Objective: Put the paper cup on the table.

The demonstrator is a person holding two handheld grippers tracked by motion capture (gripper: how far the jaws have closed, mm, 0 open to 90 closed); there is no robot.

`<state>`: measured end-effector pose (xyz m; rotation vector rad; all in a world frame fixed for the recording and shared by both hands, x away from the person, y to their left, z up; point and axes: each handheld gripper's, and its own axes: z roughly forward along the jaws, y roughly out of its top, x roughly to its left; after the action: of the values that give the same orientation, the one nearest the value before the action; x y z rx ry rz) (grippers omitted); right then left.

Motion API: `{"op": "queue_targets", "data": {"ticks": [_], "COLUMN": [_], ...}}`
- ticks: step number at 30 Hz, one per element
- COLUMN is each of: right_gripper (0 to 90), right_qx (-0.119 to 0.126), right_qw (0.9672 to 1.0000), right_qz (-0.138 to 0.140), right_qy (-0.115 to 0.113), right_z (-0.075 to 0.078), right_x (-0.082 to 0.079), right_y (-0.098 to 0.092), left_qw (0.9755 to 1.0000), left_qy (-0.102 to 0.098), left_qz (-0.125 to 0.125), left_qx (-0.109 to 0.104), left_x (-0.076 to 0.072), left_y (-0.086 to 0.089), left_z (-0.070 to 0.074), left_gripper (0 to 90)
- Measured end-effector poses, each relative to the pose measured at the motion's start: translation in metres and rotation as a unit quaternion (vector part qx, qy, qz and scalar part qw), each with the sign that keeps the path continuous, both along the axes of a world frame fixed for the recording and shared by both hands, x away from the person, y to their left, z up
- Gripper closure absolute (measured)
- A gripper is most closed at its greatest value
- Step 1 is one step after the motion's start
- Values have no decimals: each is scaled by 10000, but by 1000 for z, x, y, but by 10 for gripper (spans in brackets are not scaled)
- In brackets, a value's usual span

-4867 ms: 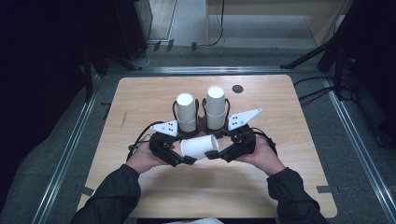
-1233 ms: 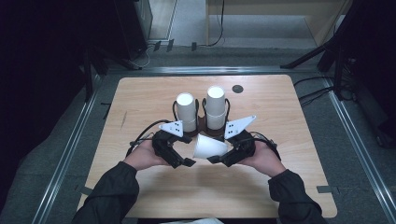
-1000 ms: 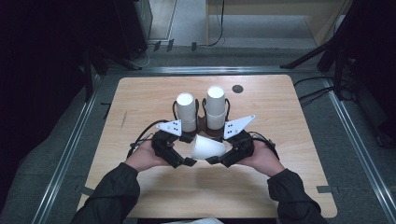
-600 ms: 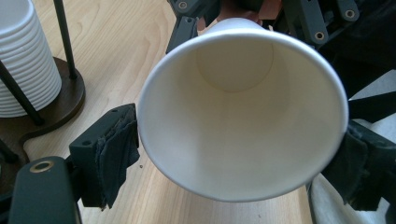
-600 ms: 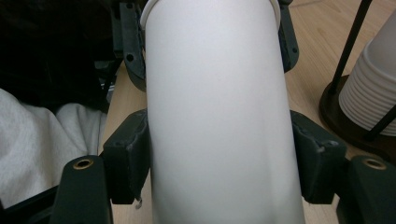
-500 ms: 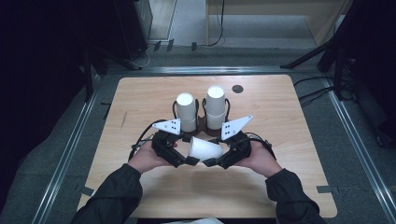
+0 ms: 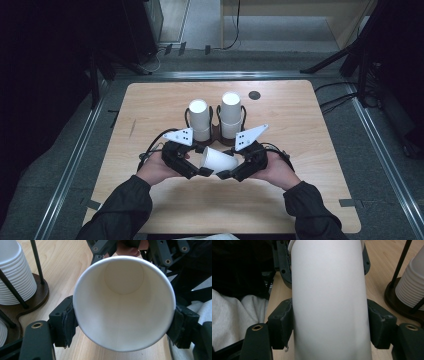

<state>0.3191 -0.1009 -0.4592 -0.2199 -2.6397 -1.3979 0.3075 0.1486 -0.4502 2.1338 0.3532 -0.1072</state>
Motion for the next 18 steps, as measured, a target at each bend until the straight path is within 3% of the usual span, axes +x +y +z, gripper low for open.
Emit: {"op": "queue_targets", "data": {"ticks": [10,18], "right_gripper": [233,233], "right_qx": [-262,-429], "right_qw": [9994,9980], "right_qz": [-220,-461], "right_qy": [9,-68], "right_z": [-7,-11], "right_x": [1,-1], "right_y": [-4,-11], "left_qw": [9994,9975], "left_qy": [-25,1], "left_qz": [96,-38], "left_qx": [324,704], "left_x": [5,13], "left_y": [3,-1], "left_z": [9,14], "left_gripper": [229,228]}}
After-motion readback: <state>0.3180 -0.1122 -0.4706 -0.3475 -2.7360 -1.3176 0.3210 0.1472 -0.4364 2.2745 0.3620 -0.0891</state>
